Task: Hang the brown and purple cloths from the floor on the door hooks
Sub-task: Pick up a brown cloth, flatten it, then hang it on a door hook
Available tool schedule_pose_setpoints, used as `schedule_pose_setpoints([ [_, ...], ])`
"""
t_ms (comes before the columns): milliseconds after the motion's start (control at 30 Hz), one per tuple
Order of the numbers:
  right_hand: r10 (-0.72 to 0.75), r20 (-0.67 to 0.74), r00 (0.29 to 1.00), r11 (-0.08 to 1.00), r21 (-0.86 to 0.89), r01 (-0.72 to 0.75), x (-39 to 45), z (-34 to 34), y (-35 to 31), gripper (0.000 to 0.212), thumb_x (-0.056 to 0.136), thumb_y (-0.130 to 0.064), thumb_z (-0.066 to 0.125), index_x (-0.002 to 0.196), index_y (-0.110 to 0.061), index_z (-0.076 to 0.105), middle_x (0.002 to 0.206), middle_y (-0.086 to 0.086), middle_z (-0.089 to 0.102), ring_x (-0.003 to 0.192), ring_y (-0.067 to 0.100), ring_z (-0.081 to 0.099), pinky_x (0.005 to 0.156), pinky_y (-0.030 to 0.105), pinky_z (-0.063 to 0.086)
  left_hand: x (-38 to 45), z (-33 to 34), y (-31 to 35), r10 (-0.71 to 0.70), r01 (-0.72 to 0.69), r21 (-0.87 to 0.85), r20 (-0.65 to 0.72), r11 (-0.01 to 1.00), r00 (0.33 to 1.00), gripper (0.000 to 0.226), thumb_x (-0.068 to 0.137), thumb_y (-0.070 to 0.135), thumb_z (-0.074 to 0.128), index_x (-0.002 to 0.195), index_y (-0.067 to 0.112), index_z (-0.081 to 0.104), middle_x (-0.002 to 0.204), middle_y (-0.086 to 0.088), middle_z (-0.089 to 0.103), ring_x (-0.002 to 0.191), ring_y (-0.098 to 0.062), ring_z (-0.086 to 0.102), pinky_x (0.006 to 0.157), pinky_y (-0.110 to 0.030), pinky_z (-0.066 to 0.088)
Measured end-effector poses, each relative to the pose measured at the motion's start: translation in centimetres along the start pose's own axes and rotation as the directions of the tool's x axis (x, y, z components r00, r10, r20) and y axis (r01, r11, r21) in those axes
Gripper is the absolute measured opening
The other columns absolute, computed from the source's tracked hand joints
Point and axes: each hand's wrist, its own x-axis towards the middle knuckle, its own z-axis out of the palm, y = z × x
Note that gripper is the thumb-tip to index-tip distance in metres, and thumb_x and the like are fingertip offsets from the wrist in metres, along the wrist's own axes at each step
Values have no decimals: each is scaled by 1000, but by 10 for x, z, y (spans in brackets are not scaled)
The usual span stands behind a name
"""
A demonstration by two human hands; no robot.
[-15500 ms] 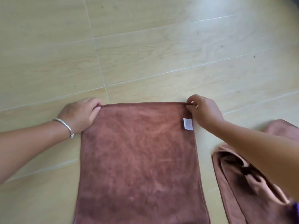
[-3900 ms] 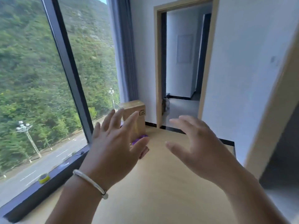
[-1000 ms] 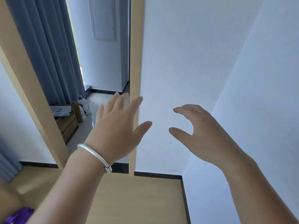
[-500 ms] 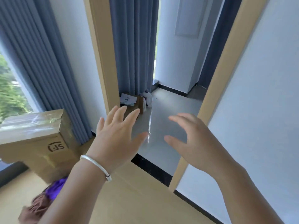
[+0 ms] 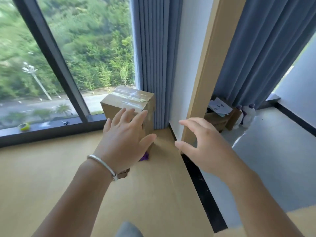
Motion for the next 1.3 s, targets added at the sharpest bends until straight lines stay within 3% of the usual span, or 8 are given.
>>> schedule_pose_setpoints([
  [433,-189,261,947,980,-10,199,186,87,4,52,89,-46,57,138,-37,41,138,-18,41,129,2,34,106,26,32,118,23,-122,-286,283,-73,-31,956,958,70,85,63,39,148,39,19,157,1,19,146,-18,4,117,-52,11],
  [800,-320,487,813,934,19,356,351,207,-29,54,89,-44,59,138,-26,46,142,-13,44,131,3,33,108,22,28,196,49,-265,-555,554,-87,16,828,832,68,88,56,48,147,31,26,152,-2,28,143,-20,17,115,-46,20],
  [933,-368,586,722,910,70,408,394,267,-40,48,89,-38,62,133,-21,52,136,-8,50,126,8,39,100,18,29,205,77,-310,-650,648,-106,25,754,760,65,89,55,48,146,31,29,151,-1,28,139,-19,20,112,-42,21],
  [1033,-381,670,637,898,105,427,425,328,-40,51,89,-37,61,136,-20,49,139,-8,47,129,10,39,105,23,31,207,113,-345,-704,701,-138,28,700,709,61,89,51,50,144,30,34,149,2,33,137,-18,23,111,-39,24],
  [1167,-403,768,497,861,134,491,455,429,-25,51,89,-33,61,136,-17,49,136,-6,48,128,13,40,104,30,35,211,186,-389,-770,767,-140,44,627,637,50,89,45,55,137,31,45,145,9,41,140,-18,24,109,-38,25],
  [1300,-399,830,390,827,141,545,469,532,8,45,88,-30,59,131,-17,52,133,-5,49,126,13,40,100,32,37,220,276,-434,-786,787,-146,76,599,613,44,86,34,62,129,27,55,134,10,53,134,-21,36,105,-39,32],
])
